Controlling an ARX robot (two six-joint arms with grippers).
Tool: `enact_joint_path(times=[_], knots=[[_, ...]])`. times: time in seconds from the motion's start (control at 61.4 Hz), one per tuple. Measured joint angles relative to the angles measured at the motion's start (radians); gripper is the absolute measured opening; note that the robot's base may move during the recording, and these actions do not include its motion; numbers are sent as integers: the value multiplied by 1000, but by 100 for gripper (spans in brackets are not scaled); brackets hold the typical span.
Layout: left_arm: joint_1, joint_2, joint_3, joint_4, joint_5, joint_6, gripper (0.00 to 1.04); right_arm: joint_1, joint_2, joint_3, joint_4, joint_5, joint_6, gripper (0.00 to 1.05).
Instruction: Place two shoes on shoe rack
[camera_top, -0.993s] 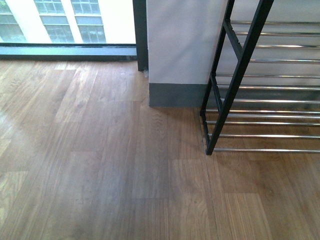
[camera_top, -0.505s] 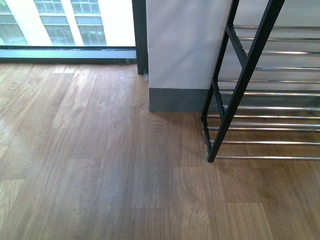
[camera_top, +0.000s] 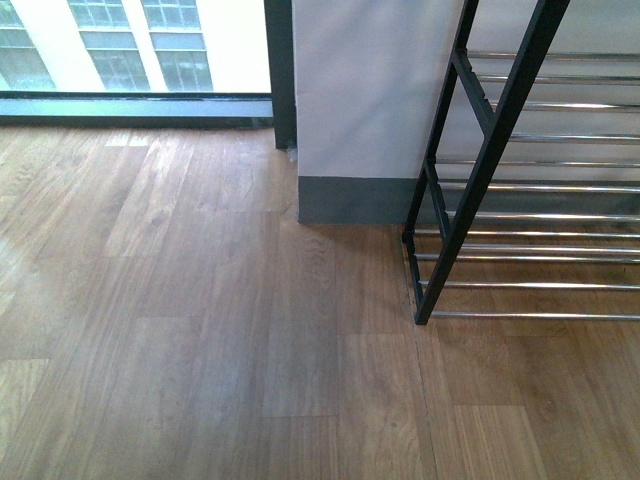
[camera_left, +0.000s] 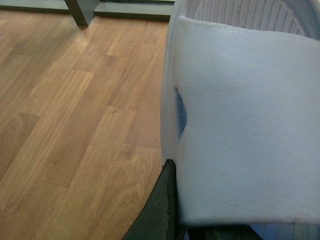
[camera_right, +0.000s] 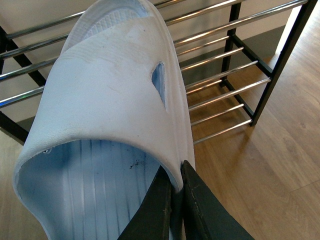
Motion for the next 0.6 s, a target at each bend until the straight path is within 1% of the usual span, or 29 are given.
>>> enact_joint_path(times=[0.603], knots=[[0,0,0,0,0,2,2,0,0,0,0,-1,3,2]])
